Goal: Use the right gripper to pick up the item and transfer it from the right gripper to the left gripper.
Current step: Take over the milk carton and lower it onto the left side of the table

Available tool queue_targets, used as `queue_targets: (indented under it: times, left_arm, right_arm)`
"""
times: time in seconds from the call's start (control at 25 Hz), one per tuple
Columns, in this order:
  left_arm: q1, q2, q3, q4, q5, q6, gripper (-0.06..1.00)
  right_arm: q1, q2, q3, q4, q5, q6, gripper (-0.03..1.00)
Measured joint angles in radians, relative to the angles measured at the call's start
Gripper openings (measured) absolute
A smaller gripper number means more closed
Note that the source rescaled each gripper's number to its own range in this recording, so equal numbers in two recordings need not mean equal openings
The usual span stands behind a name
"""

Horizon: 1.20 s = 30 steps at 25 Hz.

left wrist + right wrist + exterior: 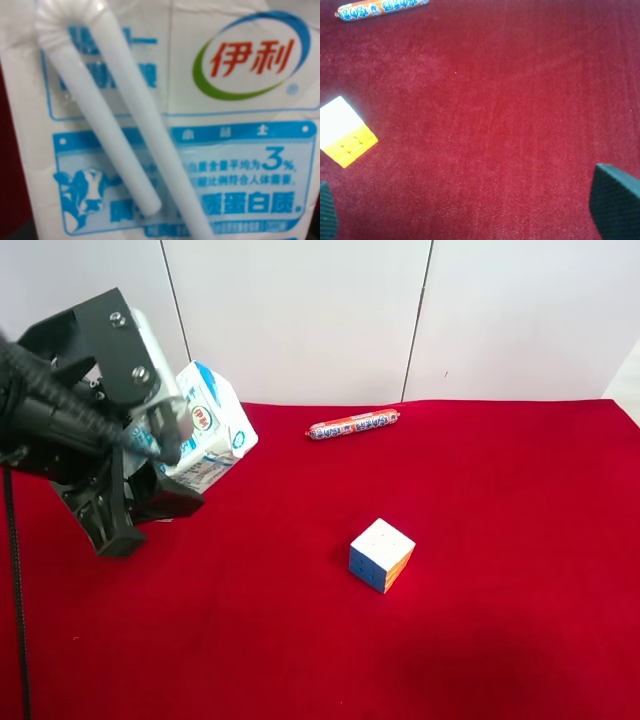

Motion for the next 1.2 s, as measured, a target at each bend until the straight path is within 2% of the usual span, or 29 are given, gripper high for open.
queue_targets:
  times: [0.24, 0.4, 0.56, 0.8, 1.2]
  left_arm:
    - [0.144, 0.150, -0.105, 0.068, 0.220, -0.140, 0.00]
    - [0.258, 0.263, -0.128, 0.080, 0.280, -0.187, 0.00]
    - [0.347, 0.351, -0.129, 0.074, 0.264, -0.205, 0.00]
    - [0.438, 0.437, -0.129, 0.027, 0.191, -0.220, 0.00]
    - [0.463, 0.587, -0.130, -0.011, 0.054, -0.222, 0.00]
  right_arm:
    - [0.000, 0.000, 0.000, 0.000, 0.000, 0.001, 1.00]
    - [0.000, 0.000, 0.000, 0.000, 0.000, 0.002, 1.00]
    - [0.000, 0.000, 0.000, 0.000, 0.000, 0.003, 1.00]
    - [0.000, 0.000, 0.000, 0.000, 0.000, 0.003, 1.00]
    - [0.000, 0.000, 0.000, 0.000, 0.000, 0.003, 1.00]
